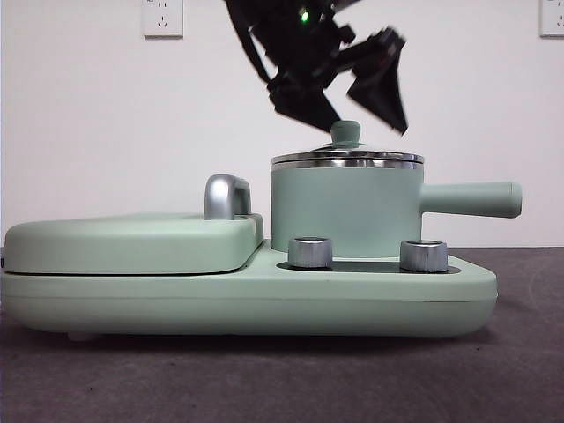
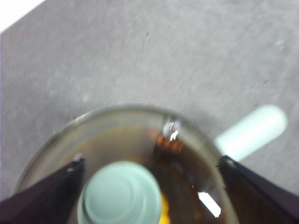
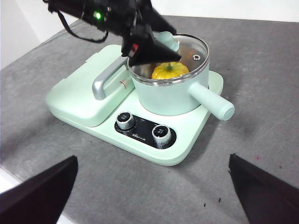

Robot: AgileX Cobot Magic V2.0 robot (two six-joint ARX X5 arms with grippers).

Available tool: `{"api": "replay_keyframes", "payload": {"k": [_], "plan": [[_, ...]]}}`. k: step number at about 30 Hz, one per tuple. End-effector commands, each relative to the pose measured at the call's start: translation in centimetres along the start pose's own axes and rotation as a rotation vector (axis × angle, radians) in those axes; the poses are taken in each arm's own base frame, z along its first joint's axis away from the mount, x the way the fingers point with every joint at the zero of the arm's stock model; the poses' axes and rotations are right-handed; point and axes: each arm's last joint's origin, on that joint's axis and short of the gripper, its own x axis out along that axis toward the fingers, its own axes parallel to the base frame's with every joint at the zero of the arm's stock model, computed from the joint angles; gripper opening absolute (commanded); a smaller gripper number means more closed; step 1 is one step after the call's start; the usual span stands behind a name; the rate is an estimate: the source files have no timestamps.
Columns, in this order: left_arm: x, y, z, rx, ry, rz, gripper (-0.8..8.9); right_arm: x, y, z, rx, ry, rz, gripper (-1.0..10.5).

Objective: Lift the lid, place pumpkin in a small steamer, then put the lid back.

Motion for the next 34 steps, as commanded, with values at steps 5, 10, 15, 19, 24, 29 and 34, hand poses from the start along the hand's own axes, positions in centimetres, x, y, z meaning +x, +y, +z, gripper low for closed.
{"api": "replay_keyframes", "payload": {"k": [5,10,15,19,24,29,34], "plan": [[-3.2,0.1,3.5,-0.079,0.096,-0.026,5.01,-0.2,0.0,0.2,0.012,-0.016,0.007,5.1],[-6.7,-0.2,4.3,-0.121,0.257,-0.072,5.0,-0.1,0.1,0.2,0.012,-0.01,0.023,5.1],[-10.9,-1.0,4.2,-0.146,0.329,-0.144,4.99,0.7,0.3,0.5,0.013,0.041,0.056,5.1],[-13.8,-1.6,3.7,-0.16,0.404,-0.16,4.96,2.2,0.6,1.1,0.017,0.114,0.085,5.1],[-17.0,-1.7,2.9,-0.192,0.413,-0.159,4.95,4.0,1.1,2.4,0.02,0.116,0.145,5.1],[-20.6,-2.8,0.1,-0.241,0.394,-0.146,4.95,4.5,1.3,3.1,0.033,0.07,0.158,5.1],[-24.4,-4.6,-4.3,-0.286,0.277,-0.118,4.95,4.5,1.3,3.2,0.033,0.066,0.159,5.1]]}}
